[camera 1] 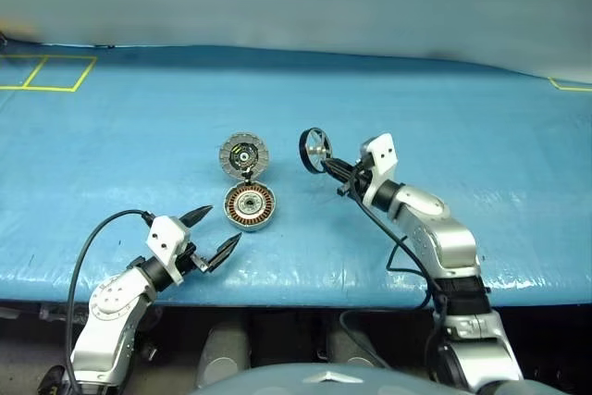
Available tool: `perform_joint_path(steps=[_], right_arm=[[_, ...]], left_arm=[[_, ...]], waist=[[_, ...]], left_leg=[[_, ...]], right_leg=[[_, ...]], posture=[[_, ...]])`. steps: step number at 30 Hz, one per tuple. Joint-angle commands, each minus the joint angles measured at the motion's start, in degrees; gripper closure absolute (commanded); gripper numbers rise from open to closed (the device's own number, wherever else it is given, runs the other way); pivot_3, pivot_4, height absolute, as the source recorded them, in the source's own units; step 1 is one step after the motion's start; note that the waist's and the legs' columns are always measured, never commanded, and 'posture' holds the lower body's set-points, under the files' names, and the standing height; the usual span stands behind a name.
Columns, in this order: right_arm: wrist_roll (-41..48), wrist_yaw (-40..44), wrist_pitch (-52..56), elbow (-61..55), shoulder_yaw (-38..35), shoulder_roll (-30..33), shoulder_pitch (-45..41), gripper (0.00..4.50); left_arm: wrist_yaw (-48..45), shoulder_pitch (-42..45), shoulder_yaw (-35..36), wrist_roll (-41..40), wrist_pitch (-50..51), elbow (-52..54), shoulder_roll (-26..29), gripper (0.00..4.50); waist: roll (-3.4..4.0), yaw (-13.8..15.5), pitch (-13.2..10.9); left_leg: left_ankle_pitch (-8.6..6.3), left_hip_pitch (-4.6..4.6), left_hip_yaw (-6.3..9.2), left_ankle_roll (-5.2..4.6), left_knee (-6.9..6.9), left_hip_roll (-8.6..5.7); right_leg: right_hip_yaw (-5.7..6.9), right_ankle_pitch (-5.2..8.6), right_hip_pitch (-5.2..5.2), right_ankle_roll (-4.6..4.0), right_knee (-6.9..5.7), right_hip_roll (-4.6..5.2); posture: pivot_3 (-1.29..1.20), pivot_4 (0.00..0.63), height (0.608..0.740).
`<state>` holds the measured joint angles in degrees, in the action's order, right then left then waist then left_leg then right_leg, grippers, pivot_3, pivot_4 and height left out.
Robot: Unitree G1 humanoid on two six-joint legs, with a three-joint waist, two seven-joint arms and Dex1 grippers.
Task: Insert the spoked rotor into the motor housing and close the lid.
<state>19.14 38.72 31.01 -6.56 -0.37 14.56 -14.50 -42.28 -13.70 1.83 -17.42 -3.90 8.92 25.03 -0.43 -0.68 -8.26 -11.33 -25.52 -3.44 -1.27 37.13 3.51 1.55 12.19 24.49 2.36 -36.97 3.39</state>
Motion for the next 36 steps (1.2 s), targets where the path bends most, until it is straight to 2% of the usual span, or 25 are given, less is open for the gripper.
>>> perform_joint_path(steps=[1,7,18,36], right_arm=[[4.8,2.9,1.7,-7.1,1.1,0.8,1.9,4.48],[7.1,5.6,3.1,-12.1,6.3,2.3,4.9,4.48],[4.6,3.3,1.8,-9.7,10.8,2.2,2.2,4.48],[-0.7,1.5,-0.8,-5.0,15.7,-0.4,-1.2,4.48]], left_arm=[[-1.8,0.7,0.7,-1.3,-0.4,-0.2,0.8,0.0],[-2.9,1.5,1.3,-1.2,-2.8,-4.8,0.6,0.0],[-3.1,3.6,0.1,4.2,-10.6,-13.3,0.9,0.0],[-3.0,5.2,0.0,4.0,-14.4,-16.3,0.0,0.0]], waist=[[0.0,-0.1,0.0],[0.0,-0.1,0.0],[-0.02,0.1,0.0],[-0.02,0.0,0.0]], left_leg=[[0.0,0.0,0.01,0.0,0.0,0.0],[0.0,0.0,0.07,0.0,-0.04,-0.02],[-0.03,0.06,0.13,0.05,0.02,0.02],[-0.03,0.06,0.1,0.04,0.0,0.01]], right_leg=[[-0.01,0.0,0.0,0.0,0.0,0.0],[0.01,0.02,0.04,-0.02,0.02,-0.02],[0.1,0.01,0.12,-0.02,0.07,0.12],[0.14,-0.07,0.12,-0.15,0.06,0.09]], posture=[[0.0,0.15,0.74],[0.0,0.15,0.74],[0.0,0.15,0.74],[0.0,0.15,0.74]])
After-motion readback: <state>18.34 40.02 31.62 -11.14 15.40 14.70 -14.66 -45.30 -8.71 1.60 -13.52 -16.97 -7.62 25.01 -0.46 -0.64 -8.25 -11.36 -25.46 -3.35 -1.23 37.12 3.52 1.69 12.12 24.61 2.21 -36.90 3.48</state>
